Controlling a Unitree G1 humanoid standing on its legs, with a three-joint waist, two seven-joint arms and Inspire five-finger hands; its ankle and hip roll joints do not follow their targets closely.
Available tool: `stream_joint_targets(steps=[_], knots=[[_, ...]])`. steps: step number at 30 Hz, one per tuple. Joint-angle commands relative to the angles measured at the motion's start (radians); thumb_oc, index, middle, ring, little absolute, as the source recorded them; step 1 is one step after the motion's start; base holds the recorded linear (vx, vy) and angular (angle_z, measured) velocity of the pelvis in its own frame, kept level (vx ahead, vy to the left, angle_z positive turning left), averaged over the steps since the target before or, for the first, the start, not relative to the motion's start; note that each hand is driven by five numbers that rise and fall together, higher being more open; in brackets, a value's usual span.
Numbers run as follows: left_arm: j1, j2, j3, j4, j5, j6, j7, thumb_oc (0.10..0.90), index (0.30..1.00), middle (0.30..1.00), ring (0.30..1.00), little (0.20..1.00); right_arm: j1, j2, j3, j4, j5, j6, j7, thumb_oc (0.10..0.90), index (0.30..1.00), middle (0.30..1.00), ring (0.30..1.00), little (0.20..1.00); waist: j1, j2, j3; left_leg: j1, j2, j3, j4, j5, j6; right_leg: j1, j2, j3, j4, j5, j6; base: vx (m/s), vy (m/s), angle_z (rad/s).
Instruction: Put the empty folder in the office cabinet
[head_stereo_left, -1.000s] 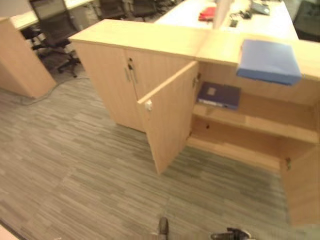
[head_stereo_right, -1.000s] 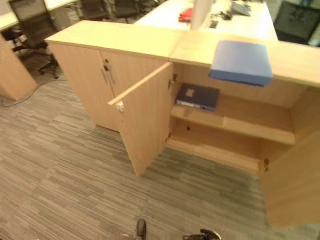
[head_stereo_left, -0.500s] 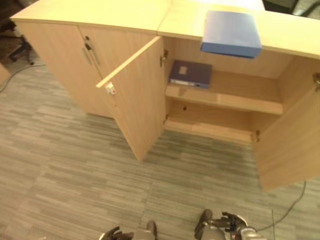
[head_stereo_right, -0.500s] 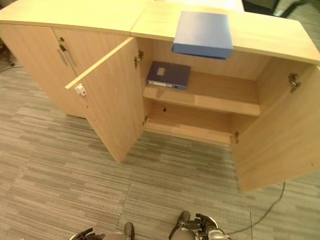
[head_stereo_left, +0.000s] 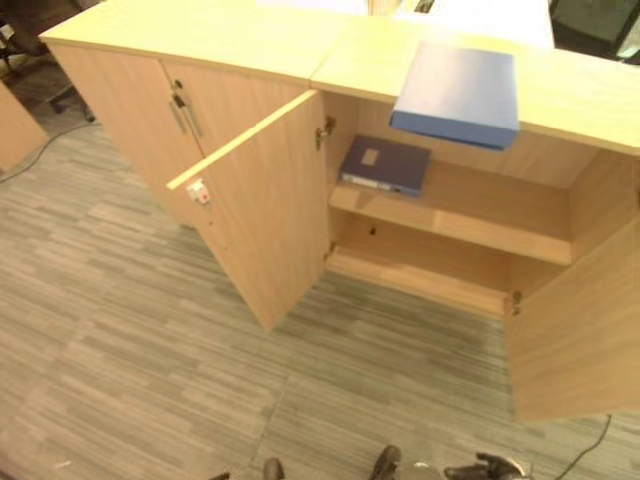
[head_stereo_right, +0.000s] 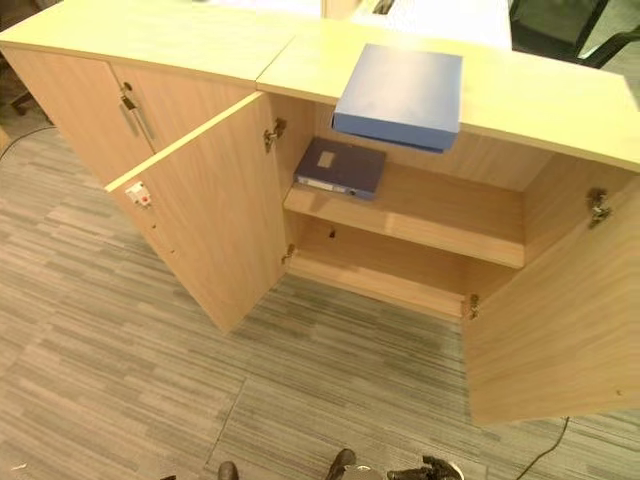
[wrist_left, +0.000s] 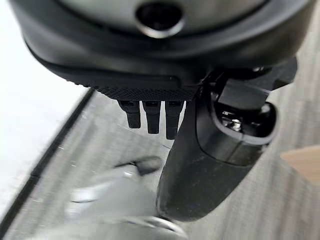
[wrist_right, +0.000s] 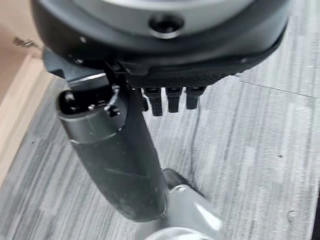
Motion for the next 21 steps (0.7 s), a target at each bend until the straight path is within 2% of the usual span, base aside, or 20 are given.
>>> stream_joint_targets(steps=[1,2,3,4,5,6,8,9,10,11,12,13,15,18,21], knots=[[-0.008,0.001,0.014,-0.01,0.018,-0.007,-0.002,0.8,0.9,0.9,0.9,0.9,-0.004,-0.002,0.013,0.03,-0.013,-0.004,-0.004,0.8,0.9,0.9,0.9,0.9,0.011,0.011,0.03,0.115,0.11,0.026,0.278,0.21,-0.066,-0.011,0.028,0.078,-0.125,0.084,0.029,0.14,-0.263,-0.15],[0.0,0.002,0.021,-0.011,0.014,-0.003,-0.004,0.8,0.9,0.9,0.9,0.9,-0.004,-0.002,0.015,0.032,-0.014,-0.002,-0.003,0.8,0.9,0.9,0.9,0.9,0.023,-0.002,0.038,0.085,0.11,0.002,0.366,0.227,-0.05,0.014,0.047,0.09,-0.138,0.07,0.011,0.16,-0.266,-0.31],[0.01,0.002,0.024,-0.012,0.007,-0.003,-0.003,0.8,0.9,0.9,0.9,0.9,-0.007,-0.004,0.018,0.031,-0.015,-0.002,-0.006,0.8,0.9,0.9,0.9,0.9,0.035,-0.014,0.044,0.055,0.096,-0.022,0.436,0.213,-0.03,0.034,0.058,0.101,-0.147,0.057,-0.006,0.18,-0.244,-0.46],[0.02,-0.003,0.03,-0.009,-0.006,-0.005,-0.001,0.8,0.9,0.9,0.9,0.9,-0.009,-0.006,0.022,0.029,-0.014,-0.002,-0.005,0.8,0.9,0.9,0.9,0.9,0.052,-0.026,0.05,0.014,0.061,-0.056,0.494,0.175,-0.004,0.054,0.066,0.125,-0.158,0.049,-0.015,0.19,-0.191,-0.67],[0.028,-0.009,0.034,-0.003,-0.014,-0.005,-0.001,0.8,0.9,0.9,0.9,0.9,-0.01,-0.008,0.023,0.028,-0.012,-0.001,-0.004,0.8,0.9,0.9,0.9,0.9,0.071,-0.039,0.057,-0.045,0.007,-0.09,0.549,0.107,0.023,0.077,0.067,0.153,-0.171,0.041,-0.018,0.2,-0.132,-0.53],[0.034,-0.013,0.039,0.007,-0.022,-0.005,-0.001,0.8,0.9,0.9,0.9,0.9,-0.012,-0.01,0.023,0.029,-0.011,0.001,-0.003,0.8,0.9,0.9,0.9,0.9,0.086,-0.048,0.062,-0.097,-0.027,-0.102,0.583,0.047,0.041,0.097,0.063,0.173,-0.178,0.039,-0.012,0.2,-0.071,-0.55],[0.04,-0.018,0.041,0.022,-0.028,-0.004,-0.003,0.8,0.9,0.9,0.9,0.9,-0.018,-0.011,0.026,0.029,-0.011,0.001,-0.005,0.8,0.9,0.9,0.9,0.9,0.116,-0.065,0.073,-0.186,-0.067,-0.101,0.588,-0.044,0.058,0.135,0.048,0.206,-0.195,0.039,0.009,0.21,0.022,-0.57],[0.044,-0.02,0.038,0.03,-0.024,-0.003,-0.007,0.8,0.9,0.9,0.9,0.9,-0.022,-0.01,0.029,0.03,-0.011,0.001,-0.006,0.8,0.9,0.9,0.9,0.9,0.135,-0.074,0.078,-0.247,-0.107,-0.111,0.562,-0.075,0.066,0.16,0.041,0.227,-0.214,0.043,0.018,0.15,0.116,-0.76],[0.045,-0.02,0.035,0.035,-0.02,-0.003,-0.01,0.8,0.9,0.9,0.9,0.9,-0.025,-0.011,0.031,0.032,-0.011,-0.001,-0.006,0.8,0.9,0.9,0.9,0.9,0.153,-0.077,0.081,-0.284,-0.146,-0.111,0.506,-0.067,0.087,0.162,0.034,0.237,-0.226,0.063,0.021,0.17,0.156,-0.76],[0.051,-0.02,0.033,0.041,-0.019,-0.004,-0.012,0.8,0.9,0.9,0.9,0.9,-0.03,-0.01,0.04,0.03,-0.008,-0.005,-0.006,0.8,0.9,0.9,0.9,0.9,0.175,-0.068,0.082,-0.313,-0.194,-0.15,0.429,-0.066,0.087,0.171,0.044,0.26,-0.227,0.061,0.028,0.09,0.129,-0.71],[0.051,-0.02,0.033,0.041,-0.019,-0.004,-0.012,0.8,0.9,0.9,0.9,0.9,-0.03,-0.01,0.04,0.03,-0.008,-0.006,-0.006,0.8,0.9,0.9,0.9,0.9,0.177,-0.069,0.083,-0.309,-0.194,-0.149,0.426,-0.066,0.088,0.172,0.043,0.262,-0.226,0.06,0.028,0.2,0.117,-0.51],[0.049,-0.021,0.03,0.049,-0.018,-0.006,-0.015,0.8,0.9,0.9,0.9,0.9,-0.037,-0.01,0.049,0.029,-0.01,-0.01,-0.007,0.8,0.9,0.9,0.9,0.9,0.199,-0.052,0.083,-0.328,-0.224,-0.2,0.322,-0.016,0.074,0.193,0.062,0.288,-0.232,0.052,0.034,0.22,0.095,-0.76],[0.038,-0.028,0.015,0.066,-0.015,-0.009,-0.017,0.8,0.9,0.9,0.9,0.9,-0.036,-0.003,0.058,0.024,-0.008,-0.018,-0.008,0.8,0.9,0.9,0.9,0.9,0.217,-0.025,0.081,-0.354,-0.221,-0.252,0.174,0.08,0.048,0.241,0.092,0.33,-0.237,0.038,0.044,0.35,0.135,-1.39],[0.041,-0.035,0.014,0.078,-0.009,-0.009,-0.019,0.8,0.9,0.9,0.9,0.9,-0.028,0.008,0.058,0.023,-0.011,-0.019,-0.004,0.8,0.9,0.9,0.9,0.9,0.216,-0.023,0.066,-0.306,-0.221,-0.262,0.118,0.068,0.055,0.255,0.098,0.355,-0.239,0.031,0.053,0.19,0.091,-0.49],[0.039,-0.037,0.004,0.081,0.005,-0.009,-0.022,0.8,0.9,0.9,0.9,0.9,-0.011,0.022,0.051,0.043,-0.018,-0.015,-0.004,0.8,0.9,0.9,0.9,0.9,0.194,-0.034,0.035,-0.258,-0.233,-0.241,0.096,0.051,0.071,0.264,0.078,0.367,-0.267,0.043,0.066,0.22,0.155,-0.38]])
